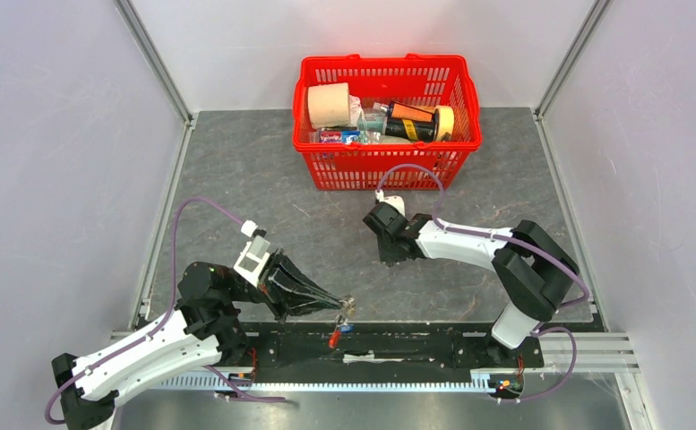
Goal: Put the keys on the keyring
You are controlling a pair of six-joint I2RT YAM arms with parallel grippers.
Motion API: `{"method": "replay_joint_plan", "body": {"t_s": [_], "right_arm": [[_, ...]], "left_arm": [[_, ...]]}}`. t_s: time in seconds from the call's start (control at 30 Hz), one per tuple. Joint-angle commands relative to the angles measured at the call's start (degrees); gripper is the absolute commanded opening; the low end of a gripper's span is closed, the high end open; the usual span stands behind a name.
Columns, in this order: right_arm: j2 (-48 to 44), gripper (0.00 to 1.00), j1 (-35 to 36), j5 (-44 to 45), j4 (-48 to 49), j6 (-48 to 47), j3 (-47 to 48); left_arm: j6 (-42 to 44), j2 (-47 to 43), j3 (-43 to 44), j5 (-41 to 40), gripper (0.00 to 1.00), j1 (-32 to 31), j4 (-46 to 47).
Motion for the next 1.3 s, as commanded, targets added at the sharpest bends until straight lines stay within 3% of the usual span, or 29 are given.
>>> {"method": "replay_joint_plan", "body": {"t_s": [0.0, 0.37, 0.6, 0.93, 1.27], "right_arm": [[-2.8, 0.0, 0.8, 2.9, -1.2, -1.5, 1.8], [-22.5, 0.0, 1.1, -5.6, -7.0, -9.0, 4.2], [-32.4, 0.0, 1.1, -23.1, -12.0, -19.4, 12.0], [-38.1, 0.0, 1.1, -45.2, -21.6, -31.4, 22.6], [-36.9, 0.0, 1.2, -58.4, -22.9, -32.1, 28.6]], "left_arm": [[1.2, -0.1, 1.4, -0.4, 0.02, 0.1, 3.2], [0.6, -0.6, 1.2, -0.6, 0.02, 0.1, 3.5], [-0.3, 1.5, 3.5, 3.5, 0.02, 0.1, 3.4], [-2.6, 3.8, 5.8, 5.9, 0.02, 0.1, 6.1], [3.5, 3.8, 5.9, -6.6, 0.02, 0.1, 0.1]]}}
